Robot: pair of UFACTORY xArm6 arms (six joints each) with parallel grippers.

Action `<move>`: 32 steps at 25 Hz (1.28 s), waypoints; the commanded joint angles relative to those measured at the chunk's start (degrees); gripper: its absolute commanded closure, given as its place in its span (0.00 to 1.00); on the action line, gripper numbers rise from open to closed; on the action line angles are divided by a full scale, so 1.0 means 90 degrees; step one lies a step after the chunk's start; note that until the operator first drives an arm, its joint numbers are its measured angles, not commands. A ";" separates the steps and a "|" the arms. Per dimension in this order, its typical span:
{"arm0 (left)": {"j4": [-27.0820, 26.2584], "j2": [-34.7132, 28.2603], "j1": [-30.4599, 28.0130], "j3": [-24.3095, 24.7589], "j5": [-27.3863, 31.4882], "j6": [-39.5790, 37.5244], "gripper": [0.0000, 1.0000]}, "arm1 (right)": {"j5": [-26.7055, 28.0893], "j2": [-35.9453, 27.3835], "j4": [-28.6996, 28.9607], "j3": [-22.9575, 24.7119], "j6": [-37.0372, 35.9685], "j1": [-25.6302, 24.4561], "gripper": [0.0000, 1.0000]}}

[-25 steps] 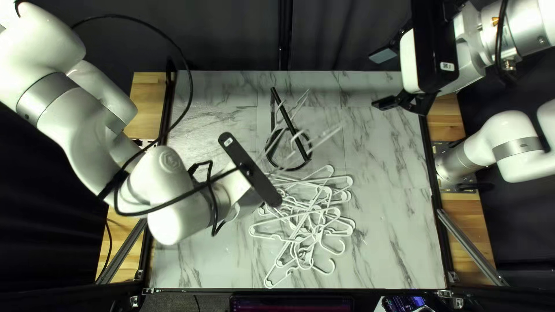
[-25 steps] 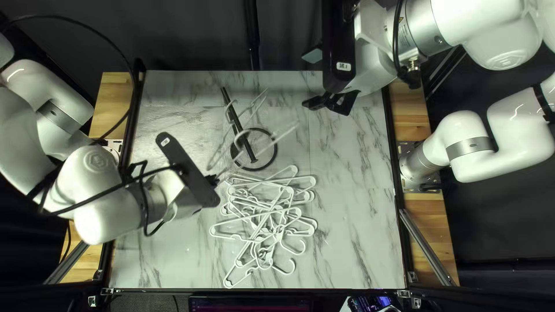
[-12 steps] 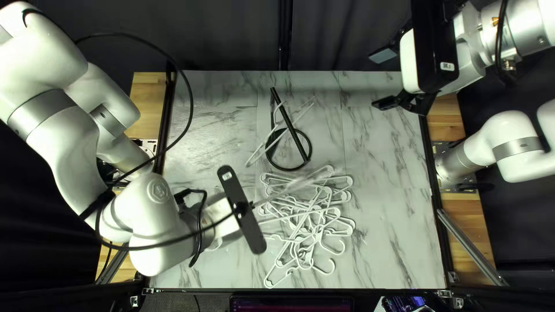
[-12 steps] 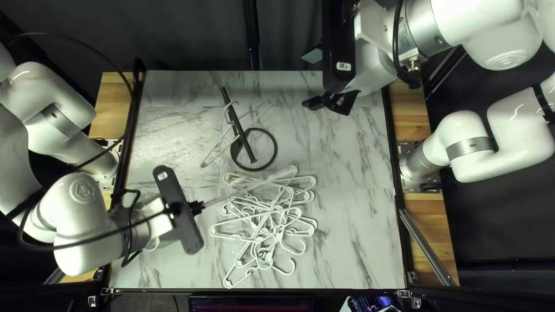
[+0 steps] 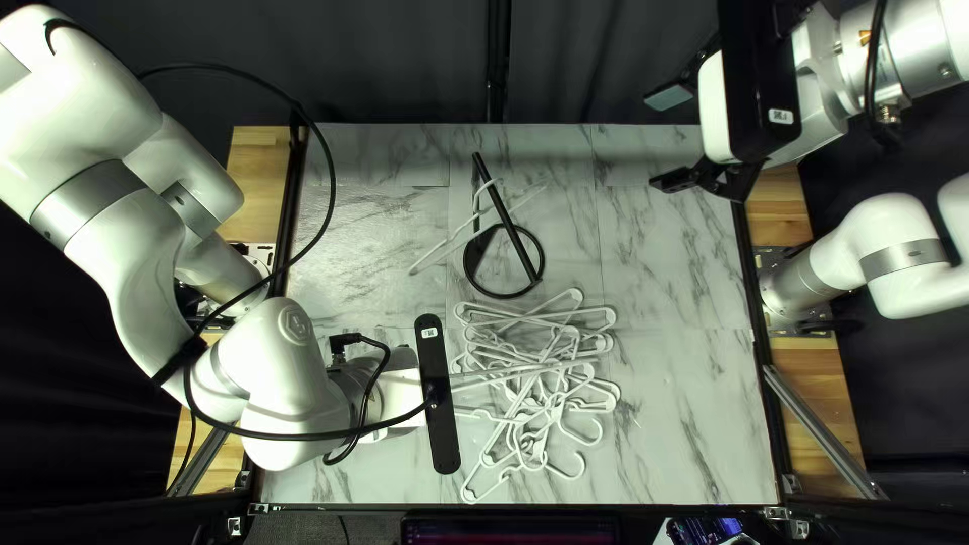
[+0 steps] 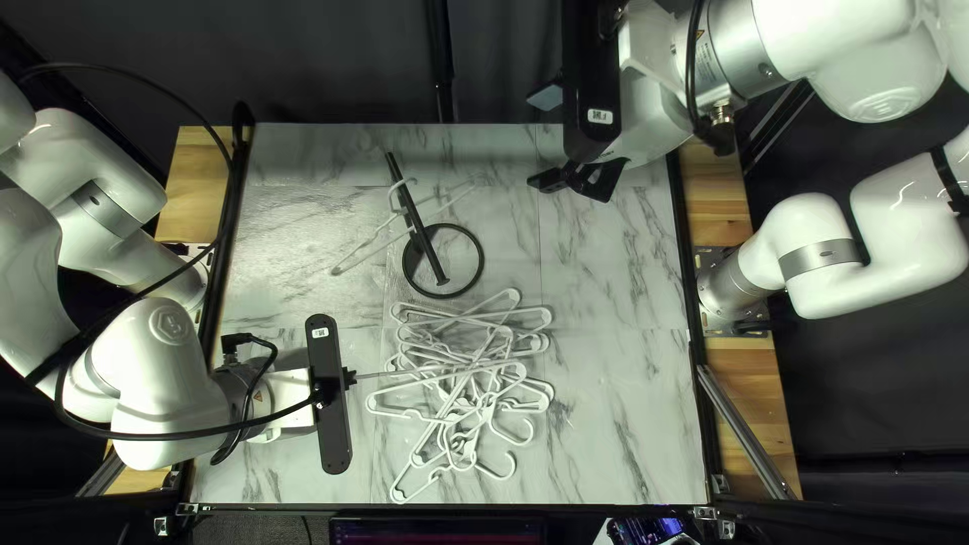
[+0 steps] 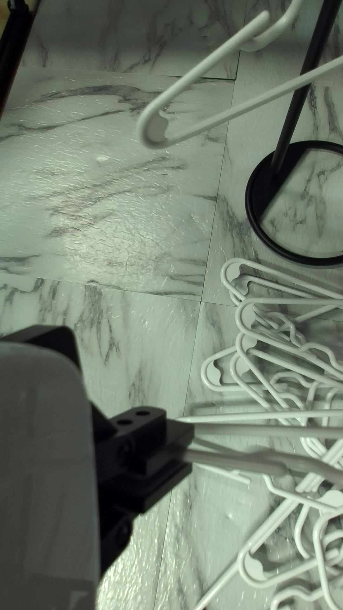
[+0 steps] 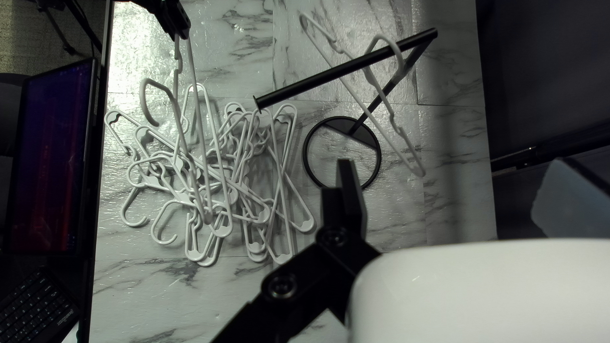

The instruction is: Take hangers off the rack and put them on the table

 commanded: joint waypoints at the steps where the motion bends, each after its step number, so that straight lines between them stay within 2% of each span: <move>1: -0.0152 0.0113 0.0057 -0.0004 -0.0163 0.0158 1.00 | 0.0000 0.0000 0.0000 0.0000 0.0000 0.0000 0.00; 4: -0.0059 0.0376 -0.0009 -0.0216 -0.0202 0.0732 1.00 | 0.0000 0.0000 0.0000 0.0000 0.0000 0.0000 0.00; 7: 0.0058 0.0666 -0.0074 -0.0484 0.0142 0.1246 1.00 | 0.0000 0.0000 0.0000 0.0000 0.0000 0.0000 0.00; 10: 0.0244 0.1255 -0.0375 -0.0990 0.0891 0.1510 1.00 | 0.0000 0.0000 0.0000 0.0000 0.0000 0.0000 0.00; 14: 0.0512 0.1938 -0.0638 -0.1447 0.1726 0.1318 1.00 | 0.0000 0.0000 0.0000 0.0000 0.0000 0.0000 0.00; 24: 0.0478 0.1926 -0.0660 -0.1421 0.1725 0.1254 1.00 | 0.0000 0.0000 0.0000 0.0000 0.0000 0.0000 0.00; 28: 0.0934 0.2147 -0.0508 -0.1364 0.1507 0.1373 1.00 | 0.0000 0.0000 0.0000 0.0000 0.0000 0.0000 0.00; 32: 0.1422 0.2647 -0.0573 -0.1642 0.1955 0.1338 1.00 | 0.0000 0.0000 0.0000 0.0000 0.0000 0.0000 0.00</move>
